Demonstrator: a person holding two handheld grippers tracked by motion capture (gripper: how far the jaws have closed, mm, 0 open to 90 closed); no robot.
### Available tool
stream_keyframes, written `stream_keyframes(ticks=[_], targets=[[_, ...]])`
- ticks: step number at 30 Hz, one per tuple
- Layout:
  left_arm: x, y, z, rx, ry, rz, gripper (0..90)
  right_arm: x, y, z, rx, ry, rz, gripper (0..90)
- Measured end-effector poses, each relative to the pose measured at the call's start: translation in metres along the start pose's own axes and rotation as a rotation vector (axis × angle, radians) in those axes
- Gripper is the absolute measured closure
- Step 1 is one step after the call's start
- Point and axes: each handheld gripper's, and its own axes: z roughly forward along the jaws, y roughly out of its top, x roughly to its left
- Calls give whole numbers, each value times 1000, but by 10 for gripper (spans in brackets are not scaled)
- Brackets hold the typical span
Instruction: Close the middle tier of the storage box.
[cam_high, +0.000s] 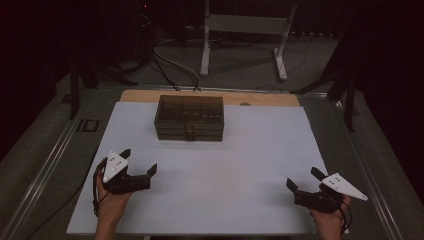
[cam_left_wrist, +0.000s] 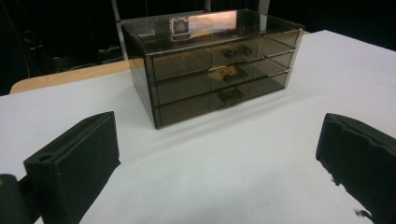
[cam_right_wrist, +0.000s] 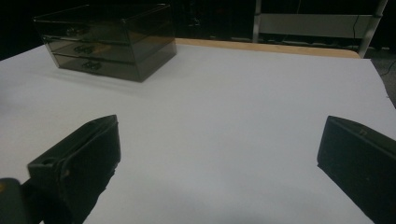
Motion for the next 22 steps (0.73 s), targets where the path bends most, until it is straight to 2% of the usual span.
stream_keyframes(ticks=[9,14,22], targets=[[5,-4,-8,-35,26,-20,8,4,0,7,17,17,-27,0],[4,-6,-9,-24,30,-11,8,4,0,11,28,17,-32,0],[9,-10,-12,-13,58,-22,8,2,0,16,52,19,-29,0]])
